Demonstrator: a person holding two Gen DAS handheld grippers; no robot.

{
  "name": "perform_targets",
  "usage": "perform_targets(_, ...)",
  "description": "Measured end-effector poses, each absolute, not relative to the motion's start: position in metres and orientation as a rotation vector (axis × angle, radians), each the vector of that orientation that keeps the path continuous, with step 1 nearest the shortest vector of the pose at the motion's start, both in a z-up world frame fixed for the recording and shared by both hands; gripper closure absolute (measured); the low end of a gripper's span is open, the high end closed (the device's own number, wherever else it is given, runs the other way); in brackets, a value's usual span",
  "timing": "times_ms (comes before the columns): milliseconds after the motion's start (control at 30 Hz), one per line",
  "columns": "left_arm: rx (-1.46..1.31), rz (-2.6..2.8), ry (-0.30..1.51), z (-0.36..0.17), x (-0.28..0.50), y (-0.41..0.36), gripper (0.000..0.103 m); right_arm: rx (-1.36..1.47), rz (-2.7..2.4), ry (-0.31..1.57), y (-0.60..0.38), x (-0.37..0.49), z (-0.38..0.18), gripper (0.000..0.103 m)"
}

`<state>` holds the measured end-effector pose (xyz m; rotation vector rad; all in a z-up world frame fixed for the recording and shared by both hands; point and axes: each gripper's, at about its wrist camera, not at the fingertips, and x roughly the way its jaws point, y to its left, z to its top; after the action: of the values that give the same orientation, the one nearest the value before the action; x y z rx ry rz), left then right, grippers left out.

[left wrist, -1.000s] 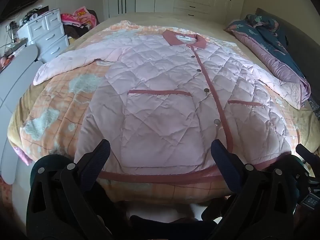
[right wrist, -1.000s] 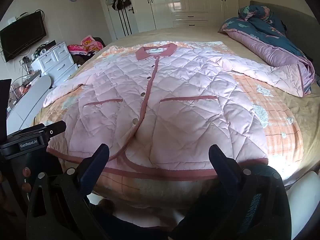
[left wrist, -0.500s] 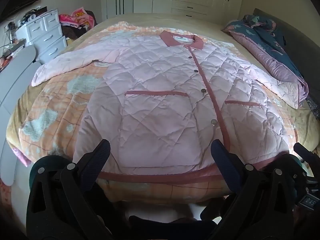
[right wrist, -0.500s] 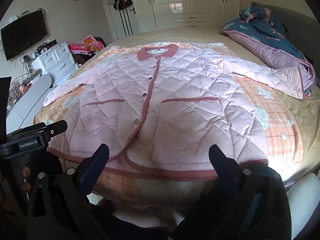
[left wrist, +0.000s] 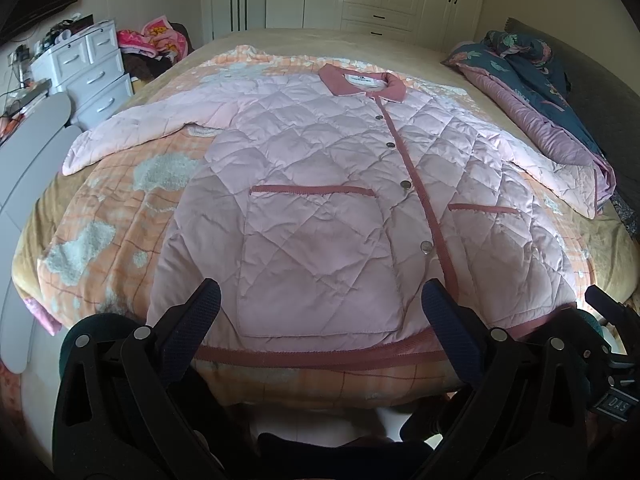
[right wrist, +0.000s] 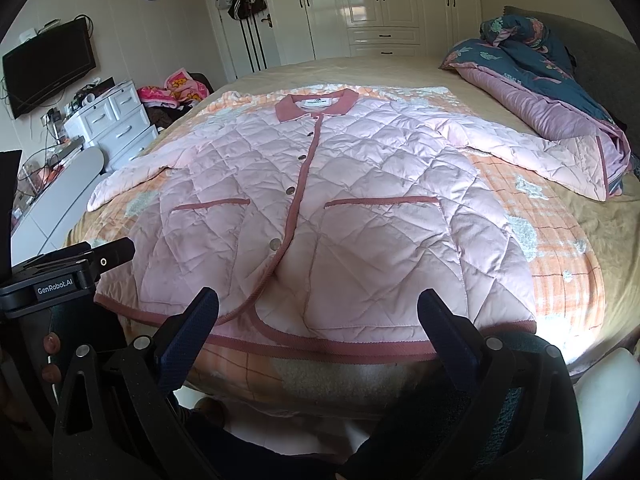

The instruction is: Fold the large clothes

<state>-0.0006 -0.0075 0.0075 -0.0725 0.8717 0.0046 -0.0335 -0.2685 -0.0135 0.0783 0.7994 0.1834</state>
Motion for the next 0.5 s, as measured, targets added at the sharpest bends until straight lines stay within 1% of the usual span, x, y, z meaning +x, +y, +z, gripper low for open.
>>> perform_targets(500,-0.075,-0.001,0.874,0.0091,0.0002,-0.0077,0.009,0.066,0.186,0.799,-0.2653,-0.0312,-0.0114,0.004)
